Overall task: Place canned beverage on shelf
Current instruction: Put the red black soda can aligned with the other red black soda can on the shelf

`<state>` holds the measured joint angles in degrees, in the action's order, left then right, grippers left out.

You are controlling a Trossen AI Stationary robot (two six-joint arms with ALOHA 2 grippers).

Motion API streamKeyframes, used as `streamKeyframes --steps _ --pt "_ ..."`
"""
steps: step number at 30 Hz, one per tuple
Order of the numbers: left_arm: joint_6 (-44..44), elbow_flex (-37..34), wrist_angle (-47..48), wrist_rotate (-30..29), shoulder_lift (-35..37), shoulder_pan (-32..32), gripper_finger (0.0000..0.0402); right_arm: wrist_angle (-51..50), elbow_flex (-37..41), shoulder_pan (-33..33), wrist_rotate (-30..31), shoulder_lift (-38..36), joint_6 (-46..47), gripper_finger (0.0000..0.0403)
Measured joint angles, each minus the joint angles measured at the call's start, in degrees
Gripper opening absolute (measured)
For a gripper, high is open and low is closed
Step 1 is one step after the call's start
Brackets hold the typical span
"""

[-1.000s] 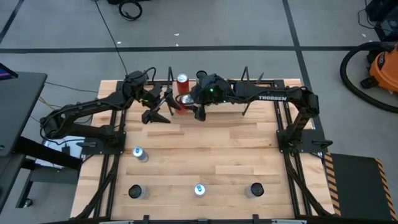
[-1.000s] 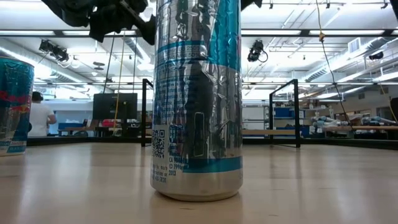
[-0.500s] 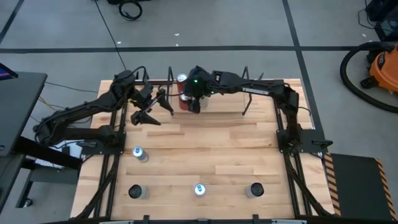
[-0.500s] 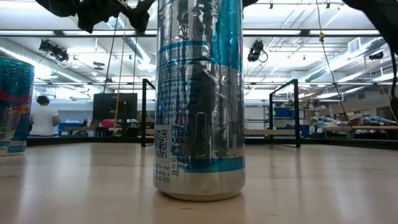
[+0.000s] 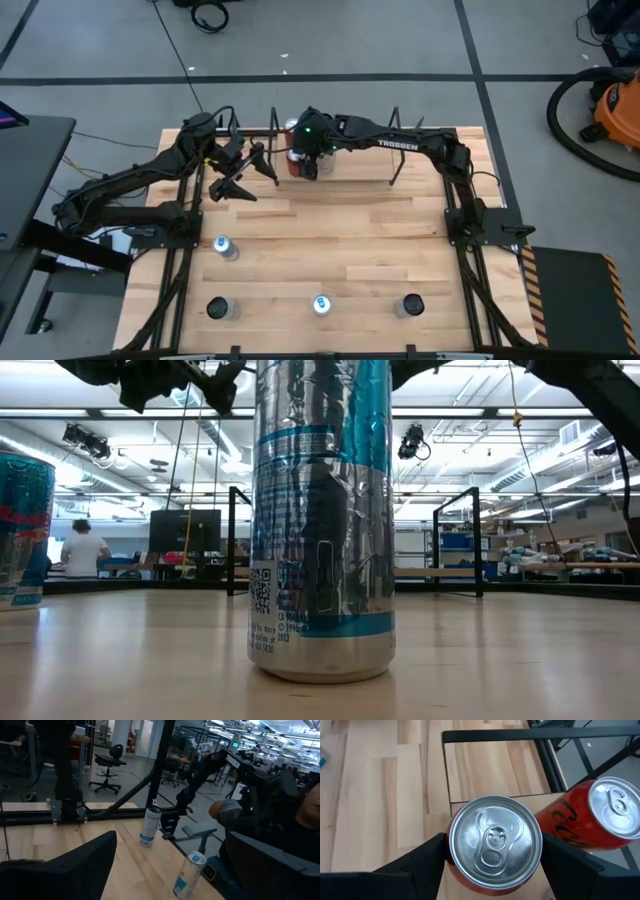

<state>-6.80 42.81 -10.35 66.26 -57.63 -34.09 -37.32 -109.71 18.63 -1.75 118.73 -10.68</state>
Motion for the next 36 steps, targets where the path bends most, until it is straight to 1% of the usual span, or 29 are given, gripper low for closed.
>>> streamKeyframes --steps 6,15,23,30,34,36 --pt "0.3 0.0 0.0 0.0 0.0 0.0 0.0376 0.3 0.0 0.7 -0.5 0.2 0.0 0.0293" --pt "0.6 0.0 -0.1 -0.1 0.0 0.0 0.0376 1.7 0.1 0.7 -3.1 1.4 -1.1 0.0293" --pt "0.6 0.0 0.0 -0.1 0.0 0.0 0.0376 2.8 0.1 0.9 -1.9 2.1 -2.8 0.0294" --pt "0.6 0.0 -0.1 -0.1 0.0 0.0 0.0376 4.2 0.1 0.9 -1.7 2.1 -3.8 0.0312" --pt "0.6 0.0 -0.1 -0.1 0.0 0.0 0.0376 4.2 0.1 1.1 -4.1 2.1 -4.4 0.0324" --pt "0.6 0.0 -0.1 -0.1 0.0 0.0 0.0376 4.8 0.1 1.1 -4.1 2.1 -4.6 0.0329"
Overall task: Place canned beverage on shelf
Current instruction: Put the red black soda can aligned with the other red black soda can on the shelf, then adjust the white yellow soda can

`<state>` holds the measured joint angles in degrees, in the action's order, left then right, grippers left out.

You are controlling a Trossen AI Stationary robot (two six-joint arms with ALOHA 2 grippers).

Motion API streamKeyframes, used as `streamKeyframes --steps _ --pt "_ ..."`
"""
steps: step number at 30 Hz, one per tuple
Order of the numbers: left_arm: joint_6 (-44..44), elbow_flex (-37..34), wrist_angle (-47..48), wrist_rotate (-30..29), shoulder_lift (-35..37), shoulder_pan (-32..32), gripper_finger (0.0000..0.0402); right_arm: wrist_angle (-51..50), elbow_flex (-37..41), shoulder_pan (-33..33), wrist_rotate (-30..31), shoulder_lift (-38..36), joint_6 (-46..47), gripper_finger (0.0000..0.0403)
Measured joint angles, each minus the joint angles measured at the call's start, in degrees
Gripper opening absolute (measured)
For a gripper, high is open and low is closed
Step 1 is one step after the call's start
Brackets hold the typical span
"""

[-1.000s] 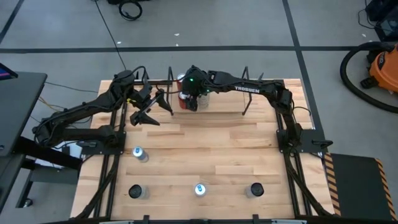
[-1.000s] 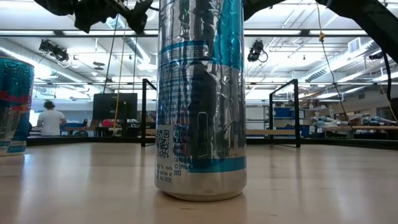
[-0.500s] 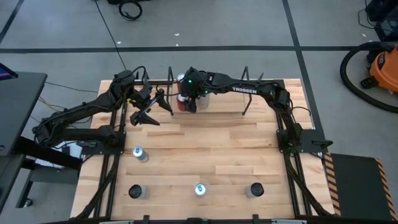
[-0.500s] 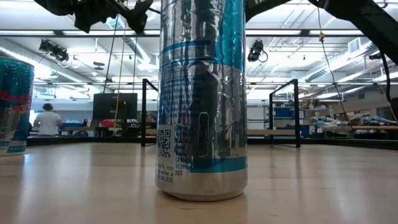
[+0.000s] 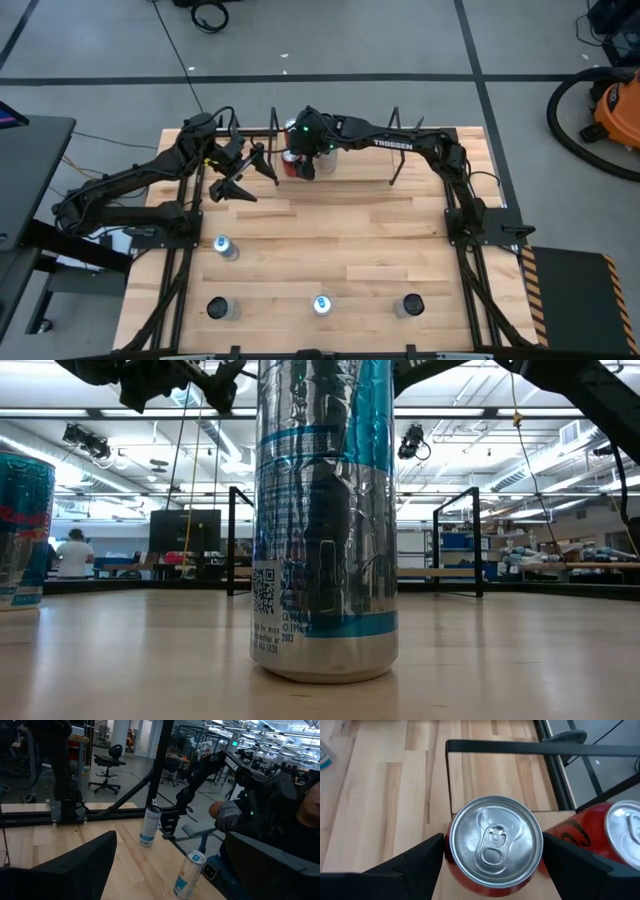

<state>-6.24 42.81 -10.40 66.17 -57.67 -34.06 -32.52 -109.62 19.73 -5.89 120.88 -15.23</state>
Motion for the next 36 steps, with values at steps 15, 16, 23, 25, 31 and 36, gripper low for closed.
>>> streamKeyframes --steps 15,16,23,25,31,36 --pt "0.0 0.0 0.0 0.0 0.0 0.0 0.0376 1.8 0.0 0.0 1.9 -1.1 -2.3 0.0368" --pt "0.0 0.0 0.0 0.0 0.0 0.0 0.0376 1.6 0.0 0.0 1.9 -1.9 -2.3 0.0368" --pt "0.0 0.0 0.8 0.0 0.0 0.0 0.0376 -7.1 0.0 -1.9 1.9 -10.6 -2.4 0.0368" --pt "0.0 0.0 1.0 0.0 0.0 0.0 0.0376 -11.4 -0.1 -2.3 1.9 -13.6 -2.3 0.0368" --pt "0.0 0.0 1.1 0.0 0.0 0.0 0.0376 -28.1 -0.1 -2.8 4.4 -17.3 1.3 0.0368" --pt "0.0 0.0 1.2 0.0 0.0 0.0 0.0376 -34.5 2.4 -1.9 8.6 -17.1 6.0 0.0368"
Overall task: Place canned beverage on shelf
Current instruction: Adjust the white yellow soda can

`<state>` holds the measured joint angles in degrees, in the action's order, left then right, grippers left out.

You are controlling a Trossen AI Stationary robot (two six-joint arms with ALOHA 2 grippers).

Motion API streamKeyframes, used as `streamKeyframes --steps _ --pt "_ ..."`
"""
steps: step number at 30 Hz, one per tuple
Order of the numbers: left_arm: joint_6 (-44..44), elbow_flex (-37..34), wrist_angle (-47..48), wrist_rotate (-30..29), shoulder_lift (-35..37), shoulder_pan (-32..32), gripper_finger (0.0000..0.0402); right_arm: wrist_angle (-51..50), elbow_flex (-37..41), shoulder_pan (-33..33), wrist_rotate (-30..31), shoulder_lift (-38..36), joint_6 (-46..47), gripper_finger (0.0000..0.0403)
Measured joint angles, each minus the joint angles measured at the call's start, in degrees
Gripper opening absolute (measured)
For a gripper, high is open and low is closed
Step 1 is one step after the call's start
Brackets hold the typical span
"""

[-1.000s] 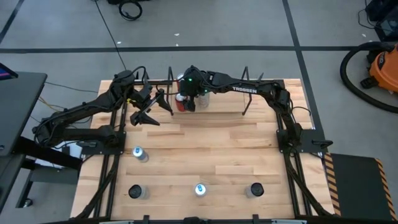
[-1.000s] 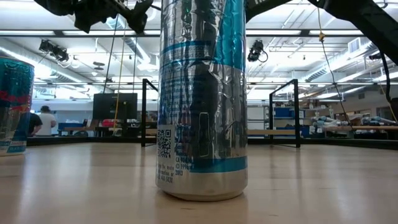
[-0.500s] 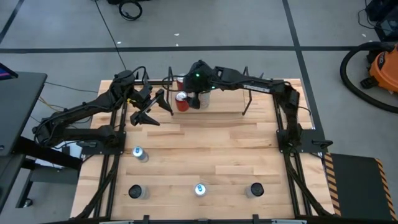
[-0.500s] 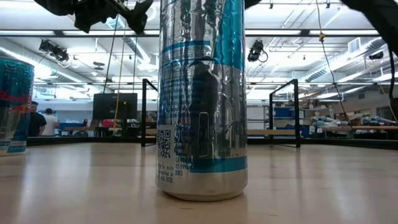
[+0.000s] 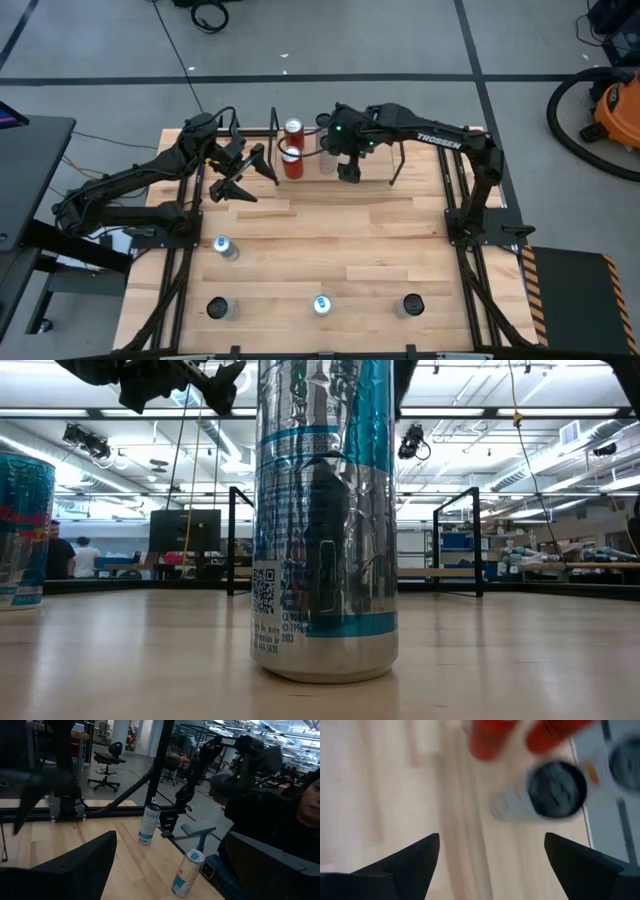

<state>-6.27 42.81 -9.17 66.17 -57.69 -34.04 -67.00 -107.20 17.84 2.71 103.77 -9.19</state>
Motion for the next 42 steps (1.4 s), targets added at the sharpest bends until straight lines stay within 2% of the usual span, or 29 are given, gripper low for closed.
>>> streamKeyframes --steps 3,8,13,21,28,35,42 --pt "0.0 0.0 0.1 0.0 0.0 0.0 0.0376 1.9 5.5 1.1 2.2 0.0 2.1 0.0368" --pt "0.0 0.0 0.2 0.0 0.0 0.2 0.0376 8.8 15.2 2.9 2.3 0.0 5.2 0.0361" --pt "0.0 0.0 0.2 0.0 0.0 0.2 0.0376 11.0 19.5 4.4 3.8 0.0 8.8 0.0339" --pt "0.0 0.0 0.2 -0.5 0.0 0.1 0.0376 19.4 21.2 5.7 11.0 0.0 12.0 0.0288" --pt "0.0 0.0 0.2 -0.7 0.0 0.1 0.0376 23.1 21.3 6.4 10.9 0.0 12.5 0.0258" --pt "0.0 0.0 0.2 -0.7 0.0 0.1 0.0376 27.5 21.3 6.7 6.5 0.0 12.5 0.0257" --pt "0.0 0.0 0.2 -1.3 0.0 0.1 0.0376 27.4 21.3 6.8 7.0 0.0 11.7 0.0256"
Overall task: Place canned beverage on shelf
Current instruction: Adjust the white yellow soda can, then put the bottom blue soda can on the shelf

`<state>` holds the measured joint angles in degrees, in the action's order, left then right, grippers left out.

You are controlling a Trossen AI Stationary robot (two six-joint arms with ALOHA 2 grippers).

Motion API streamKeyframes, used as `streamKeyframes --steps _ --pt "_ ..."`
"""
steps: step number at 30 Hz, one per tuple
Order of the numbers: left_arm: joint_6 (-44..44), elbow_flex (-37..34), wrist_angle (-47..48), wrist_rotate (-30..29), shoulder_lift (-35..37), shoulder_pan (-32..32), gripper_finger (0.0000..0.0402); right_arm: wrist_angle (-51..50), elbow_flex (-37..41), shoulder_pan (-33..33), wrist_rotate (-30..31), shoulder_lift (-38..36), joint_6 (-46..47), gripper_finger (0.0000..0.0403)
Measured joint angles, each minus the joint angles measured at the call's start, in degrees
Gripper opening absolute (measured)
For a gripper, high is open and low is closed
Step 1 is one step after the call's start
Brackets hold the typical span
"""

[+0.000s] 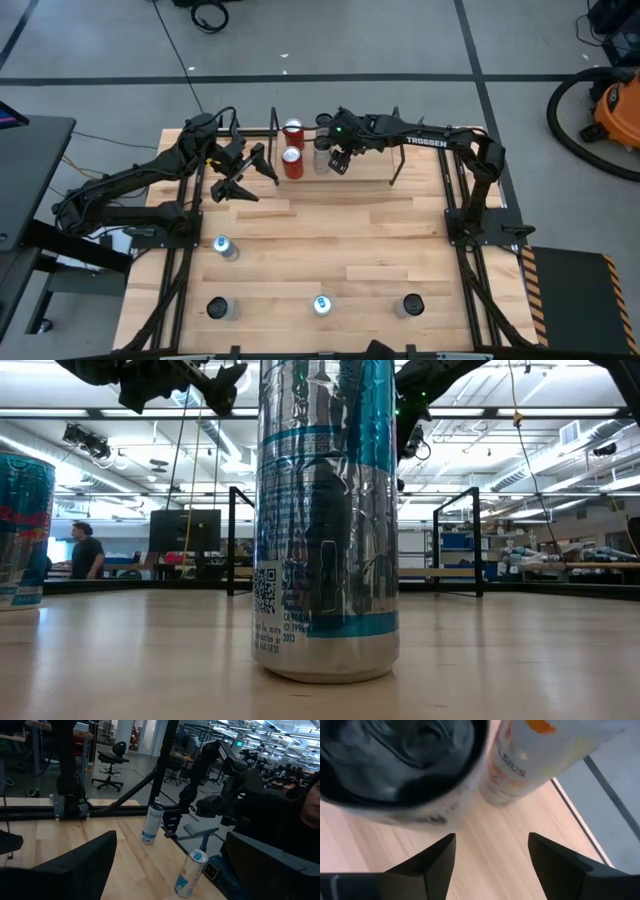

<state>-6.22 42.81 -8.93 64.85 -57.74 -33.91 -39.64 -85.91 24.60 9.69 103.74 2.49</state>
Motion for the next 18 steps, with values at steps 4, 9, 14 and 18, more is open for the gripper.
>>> streamKeyframes --steps 4,9,14,18 --pt "0.0 0.0 0.1 -0.3 0.0 0.0 0.0376 -3.3 0.0 0.2 2.0 -1.0 -1.5 0.0256" --pt "0.0 0.0 0.9 -0.3 0.0 0.0 0.0376 -10.5 -1.4 0.2 0.5 -5.1 -1.5 0.0255" --pt "1.1 0.0 0.9 -0.3 0.0 0.0 0.0376 -13.6 -1.5 0.0 -3.7 -9.5 -2.5 0.0257" --pt "0.9 0.0 1.2 -0.3 0.0 0.0 0.0376 -16.6 -1.5 0.0 -8.4 -11.6 -2.6 0.0258"
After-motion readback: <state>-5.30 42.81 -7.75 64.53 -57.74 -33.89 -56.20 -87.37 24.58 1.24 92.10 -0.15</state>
